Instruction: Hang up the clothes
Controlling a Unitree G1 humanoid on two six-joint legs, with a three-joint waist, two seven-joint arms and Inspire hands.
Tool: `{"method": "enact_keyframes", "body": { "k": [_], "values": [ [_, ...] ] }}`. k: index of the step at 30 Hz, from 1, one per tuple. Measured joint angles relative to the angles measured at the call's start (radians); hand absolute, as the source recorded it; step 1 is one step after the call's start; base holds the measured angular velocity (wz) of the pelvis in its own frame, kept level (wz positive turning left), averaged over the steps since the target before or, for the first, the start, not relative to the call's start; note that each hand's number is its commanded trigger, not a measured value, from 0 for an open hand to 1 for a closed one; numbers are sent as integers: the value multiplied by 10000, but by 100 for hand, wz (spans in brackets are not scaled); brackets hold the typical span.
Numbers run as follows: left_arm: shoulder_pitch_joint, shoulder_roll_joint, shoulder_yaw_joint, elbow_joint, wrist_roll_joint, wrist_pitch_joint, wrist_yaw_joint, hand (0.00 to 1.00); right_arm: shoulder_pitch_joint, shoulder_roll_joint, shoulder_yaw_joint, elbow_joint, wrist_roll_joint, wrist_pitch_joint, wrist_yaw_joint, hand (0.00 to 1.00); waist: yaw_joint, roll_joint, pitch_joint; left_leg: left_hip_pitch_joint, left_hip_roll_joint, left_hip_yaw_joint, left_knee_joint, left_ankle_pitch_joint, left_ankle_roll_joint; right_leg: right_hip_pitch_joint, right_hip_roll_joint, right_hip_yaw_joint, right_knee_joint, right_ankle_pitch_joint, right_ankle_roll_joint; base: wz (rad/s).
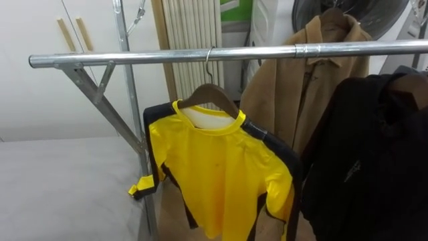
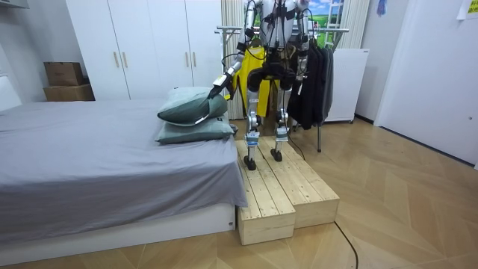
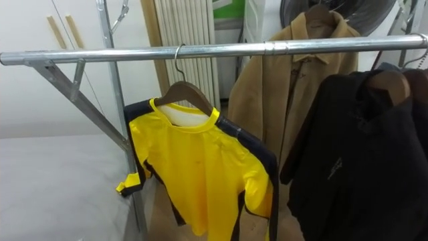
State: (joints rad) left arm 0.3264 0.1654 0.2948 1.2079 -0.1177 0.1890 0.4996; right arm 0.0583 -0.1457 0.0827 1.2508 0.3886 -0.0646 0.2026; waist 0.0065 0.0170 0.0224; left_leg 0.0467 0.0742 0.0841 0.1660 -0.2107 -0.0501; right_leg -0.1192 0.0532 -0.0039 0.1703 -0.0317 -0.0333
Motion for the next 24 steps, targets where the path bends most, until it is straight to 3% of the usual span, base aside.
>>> {"method": "enact_keyframes", "body": {
  "k": [24],
  "values": [
    [-13,30,-59,-7,4,0,-2,0,-77,0,158,-8,-9,5,-78,0,0,30,11,-23,-1,-91,3,0,-2,40,-26,-125,2,-11,-2,1]
  ]
}}
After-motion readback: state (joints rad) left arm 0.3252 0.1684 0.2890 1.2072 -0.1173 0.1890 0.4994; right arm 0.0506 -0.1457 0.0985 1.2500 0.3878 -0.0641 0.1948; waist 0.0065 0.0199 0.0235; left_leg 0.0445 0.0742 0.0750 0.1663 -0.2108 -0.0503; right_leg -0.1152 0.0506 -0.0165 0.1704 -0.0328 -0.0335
